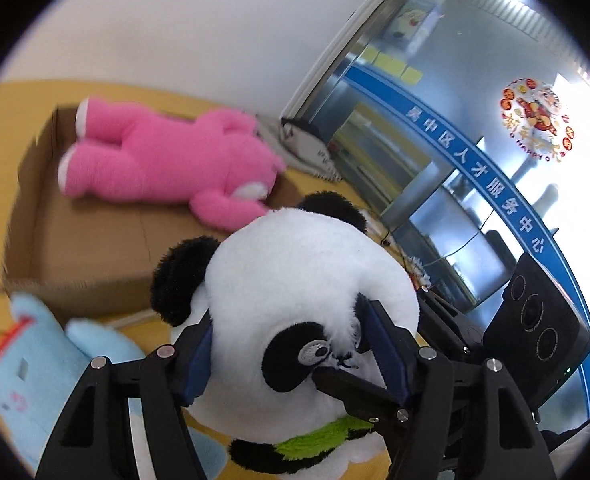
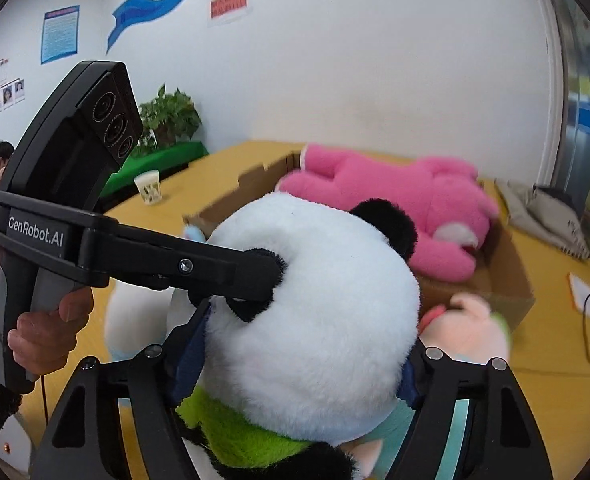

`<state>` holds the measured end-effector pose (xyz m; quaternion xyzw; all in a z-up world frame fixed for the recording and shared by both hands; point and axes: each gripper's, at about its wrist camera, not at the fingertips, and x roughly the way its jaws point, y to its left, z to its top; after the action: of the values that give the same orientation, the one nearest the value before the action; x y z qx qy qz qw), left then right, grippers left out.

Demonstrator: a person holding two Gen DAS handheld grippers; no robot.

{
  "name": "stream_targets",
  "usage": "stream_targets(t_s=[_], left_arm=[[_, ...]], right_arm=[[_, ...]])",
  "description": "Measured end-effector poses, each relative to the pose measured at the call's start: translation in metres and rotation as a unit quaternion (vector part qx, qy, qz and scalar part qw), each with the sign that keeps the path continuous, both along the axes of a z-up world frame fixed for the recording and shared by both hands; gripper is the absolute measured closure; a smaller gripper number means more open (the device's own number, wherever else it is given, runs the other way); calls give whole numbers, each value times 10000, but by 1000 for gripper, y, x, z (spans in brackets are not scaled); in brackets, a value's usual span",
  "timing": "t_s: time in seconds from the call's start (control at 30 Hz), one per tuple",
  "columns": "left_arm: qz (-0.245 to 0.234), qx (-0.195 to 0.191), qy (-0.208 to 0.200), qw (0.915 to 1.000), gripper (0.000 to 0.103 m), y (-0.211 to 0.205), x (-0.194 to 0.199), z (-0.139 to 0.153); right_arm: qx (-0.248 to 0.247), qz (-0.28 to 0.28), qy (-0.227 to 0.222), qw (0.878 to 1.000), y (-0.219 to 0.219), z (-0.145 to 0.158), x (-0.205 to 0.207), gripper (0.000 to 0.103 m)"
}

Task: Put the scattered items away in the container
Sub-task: 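Close both grippers on the panda plush's head, then lift the panda plush with both grippers and lower it into the box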

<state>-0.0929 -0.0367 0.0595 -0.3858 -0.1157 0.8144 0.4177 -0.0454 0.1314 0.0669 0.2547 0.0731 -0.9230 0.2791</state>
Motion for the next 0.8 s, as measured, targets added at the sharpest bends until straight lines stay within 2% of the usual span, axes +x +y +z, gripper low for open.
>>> stream_targets(t_s=[0.13, 0.27, 0.4, 0.47, 0.57, 0.67, 0.8], left_arm=[[115, -153, 676, 9975, 35, -1, -5, 63], [268, -180, 1420, 9893, 36, -11, -11, 132], [481, -230, 1798, 9823, 36, -22, -22, 170], [640, -281, 1866, 9800, 36, -28, -33, 178], [794, -389, 1861, 9786, 36, -39, -52, 180], [942, -551, 1684, 9797, 36, -48, -80, 163], [1129, -862, 1222, 9823, 36, -49, -126, 118]], right_arm=[[-147, 17, 454, 9989, -3, 52, -3, 22], [-190, 118, 1056, 9942, -16, 112, -13, 22], [-338, 272, 1555, 9869, -33, 161, -27, 23], [-396, 337, 1714, 9838, -42, 174, -37, 23], [-534, 426, 1871, 9800, -58, 178, -55, 23], [-533, 389, 2102, 9754, -77, 162, -73, 23], [-904, 443, 1629, 9815, -92, 117, -127, 23]])
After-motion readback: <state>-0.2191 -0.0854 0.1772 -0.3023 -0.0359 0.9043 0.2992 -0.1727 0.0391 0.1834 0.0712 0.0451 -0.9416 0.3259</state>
